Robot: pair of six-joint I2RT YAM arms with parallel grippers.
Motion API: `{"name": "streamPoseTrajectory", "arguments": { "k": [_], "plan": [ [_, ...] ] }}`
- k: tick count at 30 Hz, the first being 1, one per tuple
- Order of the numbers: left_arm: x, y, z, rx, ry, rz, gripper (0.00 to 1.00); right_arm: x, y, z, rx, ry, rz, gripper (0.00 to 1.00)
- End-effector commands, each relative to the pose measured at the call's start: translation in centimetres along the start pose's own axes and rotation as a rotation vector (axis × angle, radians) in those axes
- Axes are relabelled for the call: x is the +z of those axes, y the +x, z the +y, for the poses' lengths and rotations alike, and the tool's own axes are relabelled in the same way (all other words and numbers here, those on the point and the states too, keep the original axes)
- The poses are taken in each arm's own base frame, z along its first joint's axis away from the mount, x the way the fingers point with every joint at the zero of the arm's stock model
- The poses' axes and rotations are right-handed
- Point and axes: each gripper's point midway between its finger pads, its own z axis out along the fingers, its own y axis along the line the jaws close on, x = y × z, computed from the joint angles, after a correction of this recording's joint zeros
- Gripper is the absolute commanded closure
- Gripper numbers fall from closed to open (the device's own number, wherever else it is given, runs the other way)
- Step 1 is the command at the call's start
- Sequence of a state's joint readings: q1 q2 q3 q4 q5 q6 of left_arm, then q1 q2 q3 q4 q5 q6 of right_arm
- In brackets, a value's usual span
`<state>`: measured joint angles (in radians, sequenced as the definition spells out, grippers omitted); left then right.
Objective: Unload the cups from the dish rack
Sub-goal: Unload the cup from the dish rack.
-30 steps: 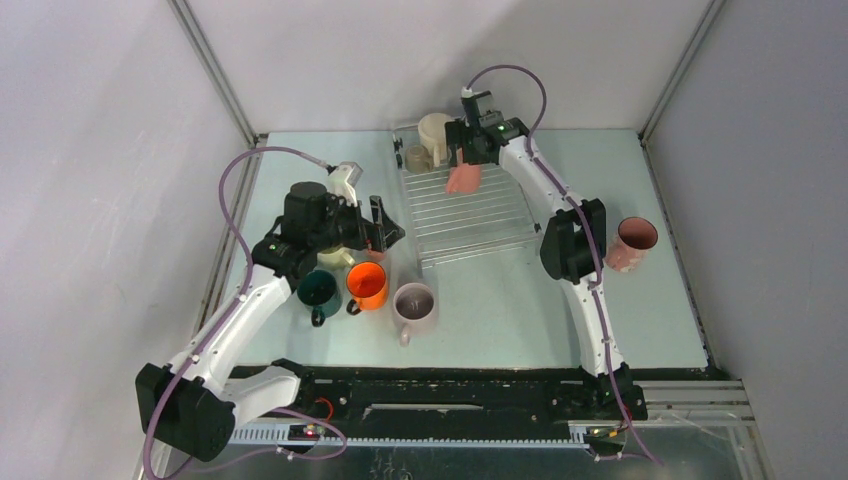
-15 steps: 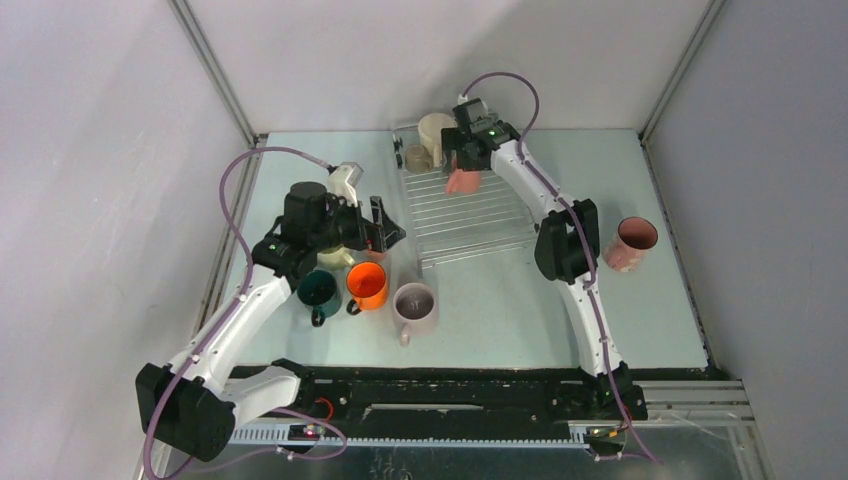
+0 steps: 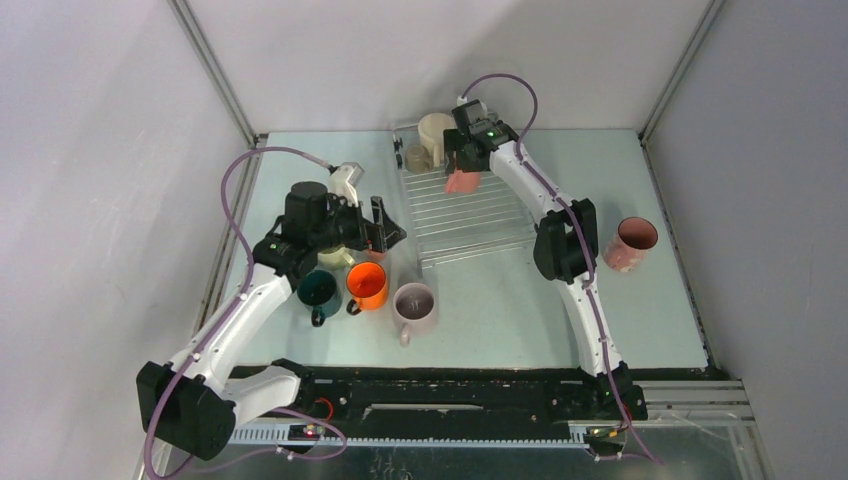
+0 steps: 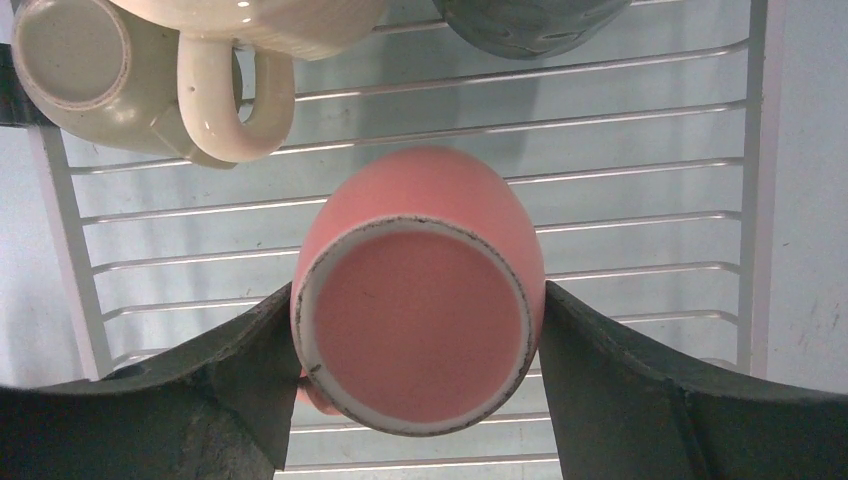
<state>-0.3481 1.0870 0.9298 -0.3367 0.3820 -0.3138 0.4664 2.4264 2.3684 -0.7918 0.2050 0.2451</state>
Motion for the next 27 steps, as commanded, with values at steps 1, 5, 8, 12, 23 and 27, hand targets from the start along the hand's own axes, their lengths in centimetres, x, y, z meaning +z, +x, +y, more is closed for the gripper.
{"name": "streamPoseTrajectory", "arguments": {
  "k": [1,5,8,12,23,27],
  "plan": [
    [0.3,0.2,-0.1,-0.004,0.027,-0.004,0.00,-3.0,-4.2,0.6,0.029,-0.044,-0.114,0.54],
    [0.4,0.2,-0.2,-0.008,0.034,-0.002,0.00,-5.2,-5.7,1.1,0.050,-0.097,-0.145,0.64],
    [0.4,0.2,-0.2,-0.009,0.037,-0.004,0.00,-6.7,-6.6,1.2,0.060,-0.124,-0.164,0.68],
    [0.4,0.1,-0.3,-0.014,0.043,-0.006,0.00,-8.5,-7.3,1.6,0.070,-0.158,-0.179,0.72],
    [0.9,-2.9,-2.1,-0.142,0.118,-0.099,0.00,-14.7,-7.4,3.6,0.136,-0.361,-0.155,0.76],
    [1.5,-4.8,-2.8,-0.267,0.181,-0.163,0.00,-17.2,-6.6,4.8,0.160,-0.461,-0.126,0.79]
  ]
}}
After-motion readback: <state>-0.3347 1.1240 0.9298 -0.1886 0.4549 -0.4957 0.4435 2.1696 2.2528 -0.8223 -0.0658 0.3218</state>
